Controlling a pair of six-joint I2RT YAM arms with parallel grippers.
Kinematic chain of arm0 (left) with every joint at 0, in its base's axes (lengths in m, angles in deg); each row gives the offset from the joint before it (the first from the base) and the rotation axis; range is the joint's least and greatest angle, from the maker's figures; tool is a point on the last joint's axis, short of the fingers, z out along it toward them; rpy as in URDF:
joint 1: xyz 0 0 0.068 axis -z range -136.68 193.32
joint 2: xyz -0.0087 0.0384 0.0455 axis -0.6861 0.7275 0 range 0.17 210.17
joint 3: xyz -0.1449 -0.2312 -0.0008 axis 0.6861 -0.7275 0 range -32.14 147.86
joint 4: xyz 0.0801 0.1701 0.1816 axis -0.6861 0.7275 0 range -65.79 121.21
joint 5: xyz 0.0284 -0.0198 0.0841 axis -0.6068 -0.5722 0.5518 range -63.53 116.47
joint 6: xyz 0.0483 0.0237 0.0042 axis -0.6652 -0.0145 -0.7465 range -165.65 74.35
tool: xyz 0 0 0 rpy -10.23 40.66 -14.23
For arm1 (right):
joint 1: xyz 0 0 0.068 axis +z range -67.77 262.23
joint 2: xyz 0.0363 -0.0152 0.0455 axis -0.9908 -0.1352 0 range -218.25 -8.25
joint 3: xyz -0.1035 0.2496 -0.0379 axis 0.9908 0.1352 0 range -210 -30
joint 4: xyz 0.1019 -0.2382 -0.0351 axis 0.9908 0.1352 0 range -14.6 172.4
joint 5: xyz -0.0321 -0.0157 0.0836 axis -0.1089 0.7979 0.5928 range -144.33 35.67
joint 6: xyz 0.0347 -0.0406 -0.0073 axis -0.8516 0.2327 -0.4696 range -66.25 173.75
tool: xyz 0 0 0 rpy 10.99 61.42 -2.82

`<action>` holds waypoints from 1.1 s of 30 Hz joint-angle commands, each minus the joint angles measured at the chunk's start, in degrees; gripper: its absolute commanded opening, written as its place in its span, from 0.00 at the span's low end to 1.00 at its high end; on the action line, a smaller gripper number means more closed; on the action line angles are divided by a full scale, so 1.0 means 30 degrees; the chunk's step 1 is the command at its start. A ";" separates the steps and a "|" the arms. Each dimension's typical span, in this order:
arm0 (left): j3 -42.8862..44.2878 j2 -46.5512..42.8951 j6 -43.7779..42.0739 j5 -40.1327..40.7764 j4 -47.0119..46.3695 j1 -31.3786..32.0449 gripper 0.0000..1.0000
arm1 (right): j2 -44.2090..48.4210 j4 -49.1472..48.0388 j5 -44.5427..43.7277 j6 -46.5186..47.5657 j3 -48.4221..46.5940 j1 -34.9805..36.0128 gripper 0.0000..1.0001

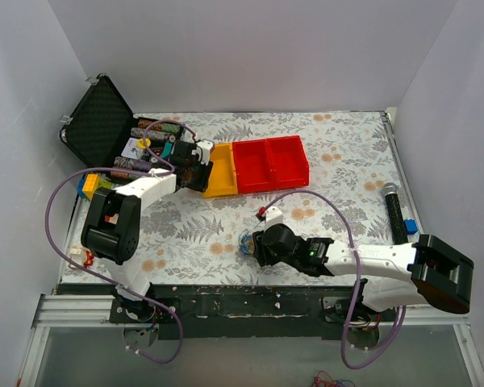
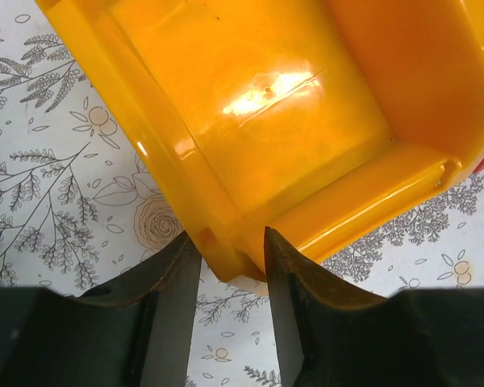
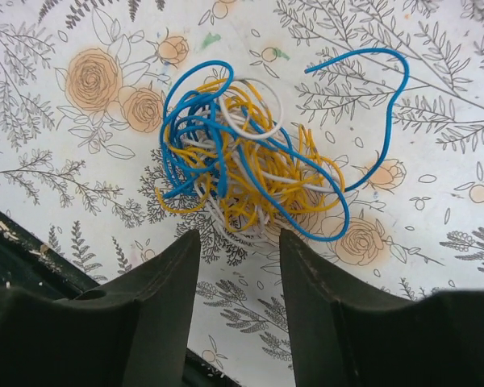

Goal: Untangle the cables

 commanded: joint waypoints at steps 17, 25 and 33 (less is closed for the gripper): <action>-0.3443 -0.3906 -0.2685 -0.0870 -0.0299 0.0410 0.55 | 0.3383 0.1644 -0.1938 0.0187 -0.1592 -0.1472 0.64; -0.2038 -0.6216 -0.1658 -0.0926 0.3006 0.0381 0.98 | 0.3937 0.1206 -0.1674 -0.0252 -0.0334 -0.1736 0.63; -0.0192 -0.8914 -0.2595 -0.3675 0.7402 0.0410 0.98 | 0.4085 0.0386 -0.0854 -0.0429 0.0517 -0.1970 0.61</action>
